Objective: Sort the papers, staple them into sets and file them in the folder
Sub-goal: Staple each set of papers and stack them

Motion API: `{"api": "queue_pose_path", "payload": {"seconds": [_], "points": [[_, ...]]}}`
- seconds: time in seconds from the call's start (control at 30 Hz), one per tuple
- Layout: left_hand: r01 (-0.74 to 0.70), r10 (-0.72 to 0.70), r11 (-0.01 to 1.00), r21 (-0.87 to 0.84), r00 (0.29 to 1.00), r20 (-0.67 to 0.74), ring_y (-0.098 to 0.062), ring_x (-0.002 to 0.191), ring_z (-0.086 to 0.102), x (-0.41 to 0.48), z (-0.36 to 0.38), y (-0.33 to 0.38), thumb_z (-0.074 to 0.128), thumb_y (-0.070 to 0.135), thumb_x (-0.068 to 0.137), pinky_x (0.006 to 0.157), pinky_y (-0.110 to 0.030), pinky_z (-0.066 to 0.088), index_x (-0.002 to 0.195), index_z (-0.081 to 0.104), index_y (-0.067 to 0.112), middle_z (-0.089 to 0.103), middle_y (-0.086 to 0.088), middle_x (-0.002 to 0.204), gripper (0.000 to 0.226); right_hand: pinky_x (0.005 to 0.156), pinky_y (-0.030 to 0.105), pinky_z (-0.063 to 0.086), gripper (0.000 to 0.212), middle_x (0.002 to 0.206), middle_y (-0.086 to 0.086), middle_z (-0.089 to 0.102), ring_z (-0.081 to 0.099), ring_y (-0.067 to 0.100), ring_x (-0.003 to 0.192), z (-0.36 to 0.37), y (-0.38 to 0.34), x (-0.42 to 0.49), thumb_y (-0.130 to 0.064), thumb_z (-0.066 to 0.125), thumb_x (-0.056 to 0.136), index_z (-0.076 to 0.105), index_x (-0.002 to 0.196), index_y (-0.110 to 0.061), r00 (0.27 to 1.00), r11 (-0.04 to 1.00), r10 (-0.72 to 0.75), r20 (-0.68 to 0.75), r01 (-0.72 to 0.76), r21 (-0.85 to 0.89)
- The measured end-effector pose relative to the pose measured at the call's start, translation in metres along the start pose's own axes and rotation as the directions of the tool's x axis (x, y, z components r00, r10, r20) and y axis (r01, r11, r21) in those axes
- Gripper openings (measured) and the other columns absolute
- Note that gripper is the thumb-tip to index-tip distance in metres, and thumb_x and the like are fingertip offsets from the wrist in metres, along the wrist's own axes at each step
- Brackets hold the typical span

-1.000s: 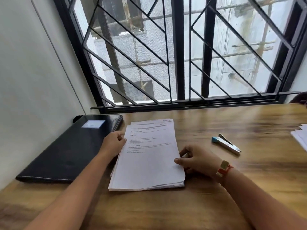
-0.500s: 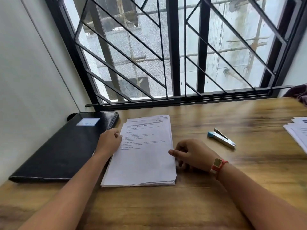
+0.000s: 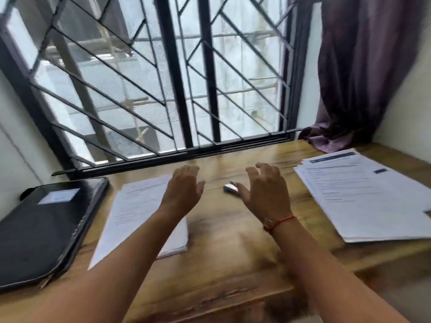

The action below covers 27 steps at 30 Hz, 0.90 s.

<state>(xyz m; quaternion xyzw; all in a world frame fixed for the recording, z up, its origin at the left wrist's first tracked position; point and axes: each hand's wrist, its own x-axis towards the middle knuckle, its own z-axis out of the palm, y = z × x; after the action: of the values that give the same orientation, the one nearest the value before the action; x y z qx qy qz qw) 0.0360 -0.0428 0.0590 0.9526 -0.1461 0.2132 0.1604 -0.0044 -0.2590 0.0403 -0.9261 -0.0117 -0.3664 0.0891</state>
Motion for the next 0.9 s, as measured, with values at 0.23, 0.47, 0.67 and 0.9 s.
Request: {"api": "queue_pose_path", "payload": {"seconds": [0.23, 0.47, 0.67, 0.9], "points": [[0.057, 0.059, 0.918, -0.393, 0.959, 0.277, -0.029, 0.109, 0.065, 0.009, 0.051, 0.159, 0.069, 0.031, 0.093, 0.09, -0.032, 0.047, 0.124, 0.064, 0.004, 0.069, -0.013, 0.119, 0.041, 0.071, 0.038, 0.051, 0.034, 0.097, 0.015, 0.067, 0.06, 0.036, 0.092, -0.047, 0.147, -0.029, -0.04, 0.056, 0.092, 0.07, 0.1, -0.01, 0.934, 0.935, 0.343, 0.104, -0.328, -0.137], [0.24, 0.014, 0.879, -0.412, 0.851, 0.524, -0.03, 0.106, 0.063, 0.013, 0.092, 0.251, 0.062, 0.029, 0.096, 0.07, -0.03, 0.044, 0.119, 0.063, 0.002, 0.066, -0.014, 0.122, 0.035, 0.076, 0.035, 0.049, 0.013, 0.101, 0.014, 0.066, 0.062, 0.033, 0.095, -0.047, 0.207, -0.056, -0.023, 0.061, 0.092, 0.067, 0.095, -0.012, 0.819, 0.845, 0.527, 0.228, -0.534, -0.032], [0.265, -0.05, 0.902, -0.341, 0.849, 0.526, -0.025, 0.089, 0.058, 0.026, 0.116, 0.28, 0.055, 0.017, 0.093, 0.067, -0.029, 0.042, 0.116, 0.064, 0.01, 0.068, -0.012, 0.118, 0.026, 0.074, 0.028, 0.044, 0.008, 0.098, 0.007, 0.067, 0.062, 0.026, 0.092, -0.041, 0.214, -0.059, -0.023, 0.064, 0.092, 0.066, 0.095, -0.016, 0.807, 0.822, 0.55, 0.216, -0.569, 0.032], [0.521, -0.191, 0.735, -0.434, 0.773, 0.605, -0.028, 0.102, 0.067, 0.047, 0.142, 0.296, 0.071, 0.019, 0.087, 0.088, -0.038, 0.056, 0.094, 0.06, 0.012, 0.068, -0.011, 0.109, 0.015, 0.073, 0.026, 0.043, 0.01, 0.099, 0.005, 0.066, 0.061, 0.022, 0.091, -0.037, 0.218, -0.06, -0.026, 0.061, 0.093, 0.064, 0.097, -0.017, 0.806, 0.817, 0.558, 0.198, -0.576, 0.04]]}}
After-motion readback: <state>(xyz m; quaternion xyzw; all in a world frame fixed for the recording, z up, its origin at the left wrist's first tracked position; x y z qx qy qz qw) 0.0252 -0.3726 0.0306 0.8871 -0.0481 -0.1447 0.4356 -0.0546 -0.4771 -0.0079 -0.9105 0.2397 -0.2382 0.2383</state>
